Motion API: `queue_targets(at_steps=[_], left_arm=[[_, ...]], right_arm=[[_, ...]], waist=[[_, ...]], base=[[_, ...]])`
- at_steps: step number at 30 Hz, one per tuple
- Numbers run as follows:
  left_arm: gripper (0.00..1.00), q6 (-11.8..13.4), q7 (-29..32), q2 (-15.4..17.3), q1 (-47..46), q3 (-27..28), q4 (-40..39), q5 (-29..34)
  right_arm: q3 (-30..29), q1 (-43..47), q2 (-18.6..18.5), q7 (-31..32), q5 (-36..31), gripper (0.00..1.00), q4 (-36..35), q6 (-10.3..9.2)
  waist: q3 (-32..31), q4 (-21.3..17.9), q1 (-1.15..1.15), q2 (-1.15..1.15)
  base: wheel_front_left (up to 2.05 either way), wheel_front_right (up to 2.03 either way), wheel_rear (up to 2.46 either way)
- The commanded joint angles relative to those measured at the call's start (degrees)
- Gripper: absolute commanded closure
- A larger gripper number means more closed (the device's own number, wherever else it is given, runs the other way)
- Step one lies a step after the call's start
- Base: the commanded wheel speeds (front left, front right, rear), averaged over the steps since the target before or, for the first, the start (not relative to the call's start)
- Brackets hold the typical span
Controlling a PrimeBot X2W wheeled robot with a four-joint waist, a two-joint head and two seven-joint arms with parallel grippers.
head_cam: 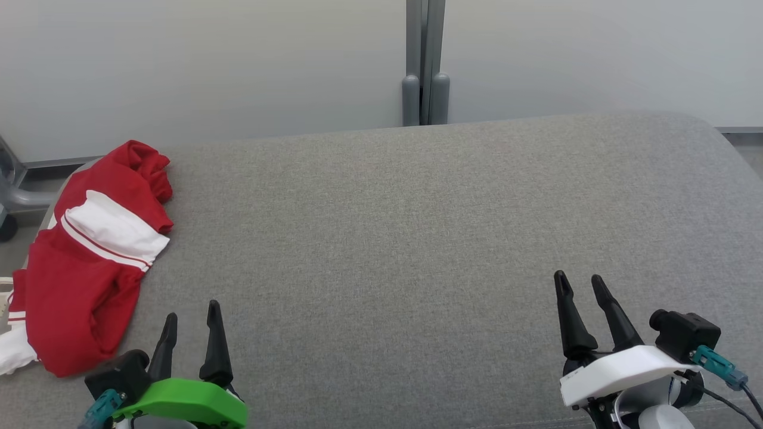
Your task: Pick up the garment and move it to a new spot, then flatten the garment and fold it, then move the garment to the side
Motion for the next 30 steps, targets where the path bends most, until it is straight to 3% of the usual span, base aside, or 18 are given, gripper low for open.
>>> queue_targets(at_steps=[1, 30], left_arm=[[0.00, 0.2, -0.7, 0.6, 0.6, -0.4, -0.2, 1.5], [0.00, 0.3, -4.8, 0.8, 0.3, -1.8, 4.8, 12.1]], right_arm=[[0.1, 0.1, -0.3, -0.6, -1.7, 0.00, -0.3, 0.02], [1.3, -0.5, -0.4, -3.7, -16.2, 0.00, 3.7, 0.03]], waist=[[-0.1, 0.0, 0.00, 0.00], [-1.6, -0.4, 0.00, 0.00]], base=[[0.00, 0.00, 0.00], [0.00, 0.00, 0.00]])
